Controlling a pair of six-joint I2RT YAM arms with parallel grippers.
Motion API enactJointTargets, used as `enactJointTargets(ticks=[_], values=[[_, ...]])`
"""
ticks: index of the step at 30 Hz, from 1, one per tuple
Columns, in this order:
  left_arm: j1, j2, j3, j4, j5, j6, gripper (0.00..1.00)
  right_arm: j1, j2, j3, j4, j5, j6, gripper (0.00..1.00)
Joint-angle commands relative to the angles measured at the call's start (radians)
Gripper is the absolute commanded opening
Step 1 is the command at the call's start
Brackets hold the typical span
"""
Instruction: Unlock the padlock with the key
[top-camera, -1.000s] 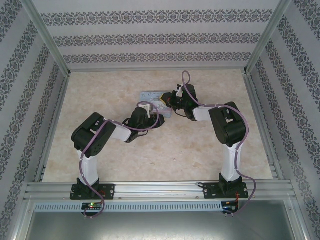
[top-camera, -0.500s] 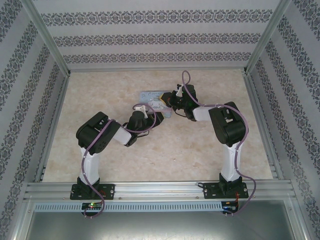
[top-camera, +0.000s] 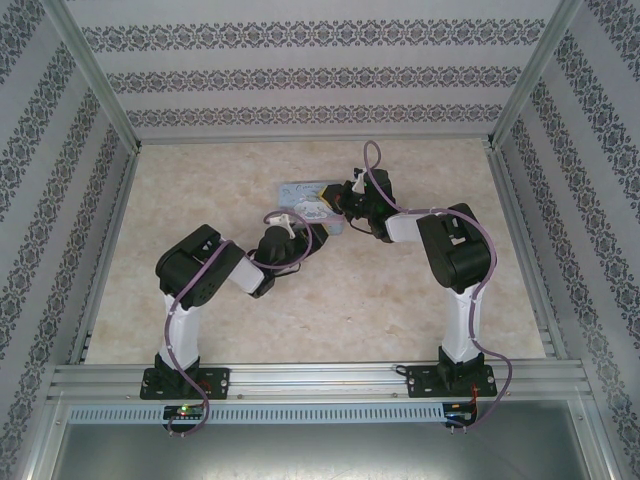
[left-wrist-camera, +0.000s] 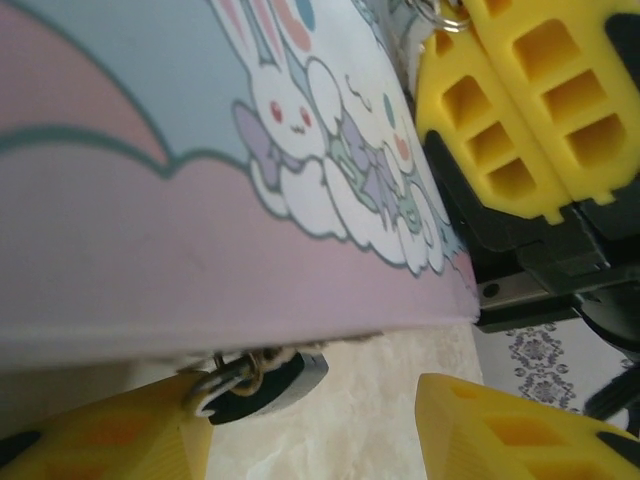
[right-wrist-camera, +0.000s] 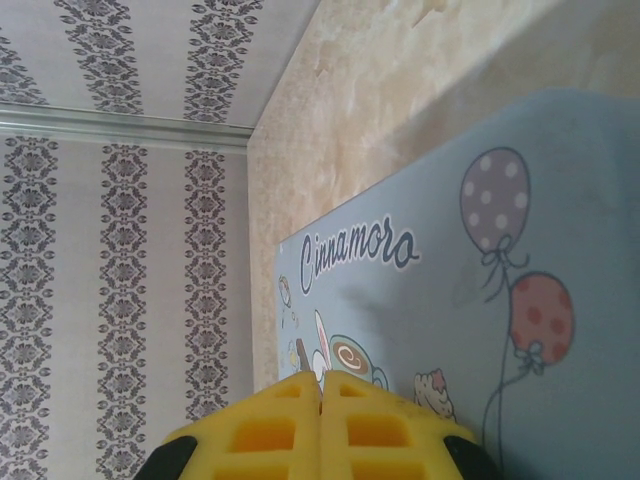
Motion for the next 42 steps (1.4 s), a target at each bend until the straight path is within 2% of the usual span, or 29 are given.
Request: enactJointTargets(ticks=[1, 15, 42], values=[[-0.028, 0.04, -0.029, 0.12, -0.009, -0.15, 0.55, 0.007, 0.049, -0.024, -0.055, 0.001, -0.009, 0.0], [-0.038, 0.062, -0.029, 0.089, -0.064, -0.183, 0.54, 0.007, 0.052, -0.026, -0.051, -0.002, -0.007, 0.0], [-0.039, 0.107, -0.051, 0.03, -0.105, -0.197, 0.32, 0.004, 0.058, -0.032, -0.042, -0.004, -0.001, 0.0]])
